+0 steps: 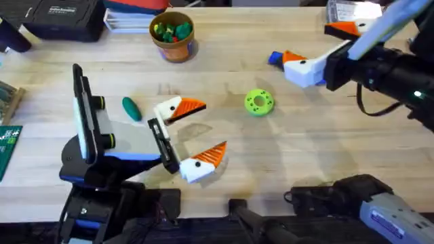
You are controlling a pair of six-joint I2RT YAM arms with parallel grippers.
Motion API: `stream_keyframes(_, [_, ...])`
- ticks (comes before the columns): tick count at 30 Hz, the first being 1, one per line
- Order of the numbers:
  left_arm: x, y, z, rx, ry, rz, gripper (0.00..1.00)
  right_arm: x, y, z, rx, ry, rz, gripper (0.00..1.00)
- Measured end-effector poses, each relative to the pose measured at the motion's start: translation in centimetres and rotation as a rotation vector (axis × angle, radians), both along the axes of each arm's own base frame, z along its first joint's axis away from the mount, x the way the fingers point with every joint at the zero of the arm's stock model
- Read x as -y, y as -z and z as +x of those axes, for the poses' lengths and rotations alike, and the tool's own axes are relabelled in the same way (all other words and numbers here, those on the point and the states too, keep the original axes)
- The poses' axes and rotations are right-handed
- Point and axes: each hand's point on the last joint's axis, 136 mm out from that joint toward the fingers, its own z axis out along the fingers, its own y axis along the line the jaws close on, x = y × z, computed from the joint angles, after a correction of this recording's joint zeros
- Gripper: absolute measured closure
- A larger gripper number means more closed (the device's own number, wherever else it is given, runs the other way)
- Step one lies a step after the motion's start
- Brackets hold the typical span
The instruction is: Pick up the gripper from the table and insert it into the empty holder that is missing its gripper. Then pick up a screw, insert it into the mounting hole, and use the screwdriver to tighten it. Finally, clean up the table by picking up the vegetable and placing it into the bucket.
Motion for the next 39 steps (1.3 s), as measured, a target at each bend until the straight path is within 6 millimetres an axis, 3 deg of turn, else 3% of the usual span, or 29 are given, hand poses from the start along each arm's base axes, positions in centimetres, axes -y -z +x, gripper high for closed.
stream_keyframes(4, [-0.3,-0.6,0.7,0.003,-0.043,-0.02,0.015,-0.2,-1.0,-0.5,0.025,-0.012,0.023,0.008])
stream_keyframes(8, [-1.1,-0.6,1.6,-0.118,-0.133,-0.043,0.015,-0.4,-1.0,-0.6,0.022,-0.016,0.037,0.007])
stream_keyframes(18, [-5.5,-5.5,2.7,-0.396,-0.481,0.086,0.015,-0.4,-1.0,-0.7,0.016,-0.013,0.049,0.007])
stream_keyframes(22, [-8.0,-6.2,4.5,-0.548,-0.637,0.224,0.015,-0.4,-1.0,-0.7,0.014,-0.012,0.052,0.007])
stream_keyframes(27, [-8.8,-7.2,8.1,-0.63,-0.709,0.306,0.016,-0.4,-1.0,-0.7,0.014,-0.012,0.052,0.007])
stream_keyframes(32, [-9.6,-4.8,9.5,-0.759,-0.771,0.361,0.015,-0.4,-1.0,-0.7,0.014,-0.012,0.052,0.007])
stream_keyframes(39, [-15.4,0.1,9.6,-1.066,-1.074,0.381,0.015,-0.4,-1.0,-0.7,0.014,-0.012,0.052,0.007])
